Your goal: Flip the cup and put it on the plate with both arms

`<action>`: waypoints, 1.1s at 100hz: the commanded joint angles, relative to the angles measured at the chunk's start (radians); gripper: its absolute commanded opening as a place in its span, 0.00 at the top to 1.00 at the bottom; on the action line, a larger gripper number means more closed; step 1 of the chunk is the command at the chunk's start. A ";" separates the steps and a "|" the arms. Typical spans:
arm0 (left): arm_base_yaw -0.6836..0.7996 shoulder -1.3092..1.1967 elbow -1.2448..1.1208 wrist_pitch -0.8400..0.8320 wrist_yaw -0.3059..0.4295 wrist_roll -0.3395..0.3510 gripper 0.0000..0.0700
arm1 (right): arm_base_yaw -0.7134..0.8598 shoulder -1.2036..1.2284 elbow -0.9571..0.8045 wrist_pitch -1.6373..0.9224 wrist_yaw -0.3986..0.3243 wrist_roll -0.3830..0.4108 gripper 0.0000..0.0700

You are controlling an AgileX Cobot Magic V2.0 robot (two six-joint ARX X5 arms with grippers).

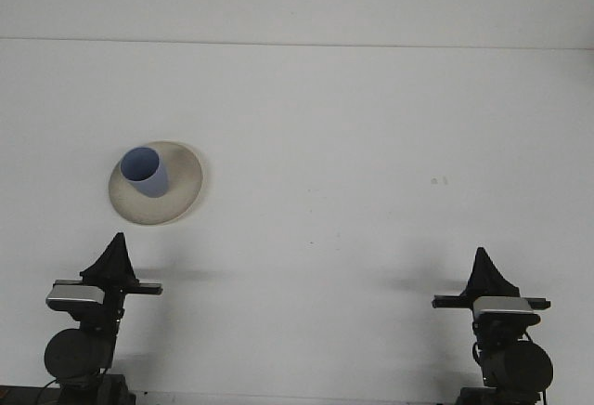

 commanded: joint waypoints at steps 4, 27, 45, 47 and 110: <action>0.002 -0.002 -0.020 0.011 0.001 -0.001 0.98 | 0.001 0.000 -0.023 0.032 0.015 0.032 1.00; 0.002 -0.002 -0.020 0.011 0.001 -0.001 0.98 | 0.001 0.000 -0.065 0.058 0.054 0.066 1.00; 0.002 -0.002 -0.020 0.011 0.001 -0.001 0.98 | 0.001 0.000 -0.066 0.082 0.053 0.066 1.00; 0.002 -0.002 -0.020 0.011 0.001 -0.001 0.98 | 0.001 0.000 -0.066 0.084 0.053 0.066 1.00; 0.002 -0.002 -0.020 0.011 0.001 -0.001 0.98 | 0.001 0.000 -0.066 0.083 0.053 0.066 1.00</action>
